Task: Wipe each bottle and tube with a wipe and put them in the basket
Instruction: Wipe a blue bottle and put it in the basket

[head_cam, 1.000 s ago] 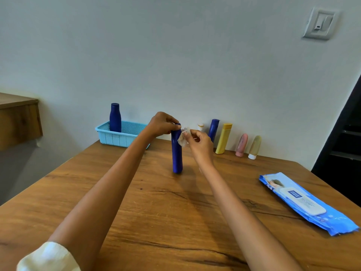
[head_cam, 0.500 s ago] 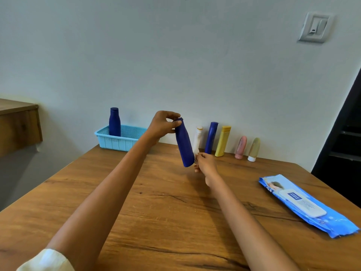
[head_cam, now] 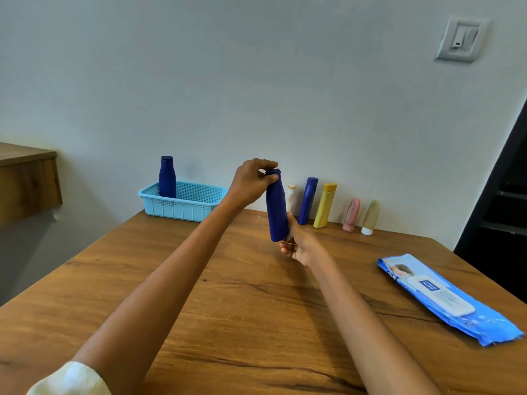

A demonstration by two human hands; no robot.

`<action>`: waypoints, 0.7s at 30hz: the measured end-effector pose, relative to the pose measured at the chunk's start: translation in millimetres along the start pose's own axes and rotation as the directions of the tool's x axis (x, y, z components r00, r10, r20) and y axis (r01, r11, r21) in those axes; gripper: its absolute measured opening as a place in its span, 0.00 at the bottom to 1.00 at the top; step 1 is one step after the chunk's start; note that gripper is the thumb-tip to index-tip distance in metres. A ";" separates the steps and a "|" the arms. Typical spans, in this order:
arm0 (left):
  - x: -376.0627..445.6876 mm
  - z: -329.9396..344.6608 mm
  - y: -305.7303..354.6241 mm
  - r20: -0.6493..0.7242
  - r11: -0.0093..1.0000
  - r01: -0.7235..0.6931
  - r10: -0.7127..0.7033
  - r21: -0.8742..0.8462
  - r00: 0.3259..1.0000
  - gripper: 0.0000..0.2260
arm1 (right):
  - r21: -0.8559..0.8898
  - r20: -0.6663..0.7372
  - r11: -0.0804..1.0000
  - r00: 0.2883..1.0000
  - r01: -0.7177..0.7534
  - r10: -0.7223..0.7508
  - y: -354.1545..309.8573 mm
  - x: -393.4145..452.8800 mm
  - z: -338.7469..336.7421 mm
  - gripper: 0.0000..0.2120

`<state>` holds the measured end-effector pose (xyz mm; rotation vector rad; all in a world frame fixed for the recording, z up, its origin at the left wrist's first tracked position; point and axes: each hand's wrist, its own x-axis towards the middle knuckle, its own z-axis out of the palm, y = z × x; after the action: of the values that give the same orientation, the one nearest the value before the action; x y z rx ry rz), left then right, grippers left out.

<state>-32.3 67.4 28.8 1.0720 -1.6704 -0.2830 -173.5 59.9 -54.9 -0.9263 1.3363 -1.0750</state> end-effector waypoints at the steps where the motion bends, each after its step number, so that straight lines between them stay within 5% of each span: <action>1: -0.6 0.6 -0.1 0.003 1.000 -0.004 0.004 0.002 1.000 0.16 | -0.013 -0.005 1.000 1.000 -0.006 0.006 0.2 0.4 -1.0 0.21; 11: -0.2 6.0 -0.2 -0.037 0.986 0.068 -0.074 -0.149 0.997 0.17 | 0.276 0.001 0.961 1.000 0.018 -0.019 -6.4 -1.8 -6.5 0.08; 21: -6.7 16.0 -6.5 -0.034 0.997 0.082 -0.082 0.010 0.996 0.18 | 0.093 -0.069 0.989 0.992 0.115 -0.109 -9.8 -9.2 0.0 0.13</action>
<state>-42.8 63.8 13.9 1.1496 -1.6023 -0.3081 -173.6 66.0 -42.9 -0.9100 1.2839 -1.2538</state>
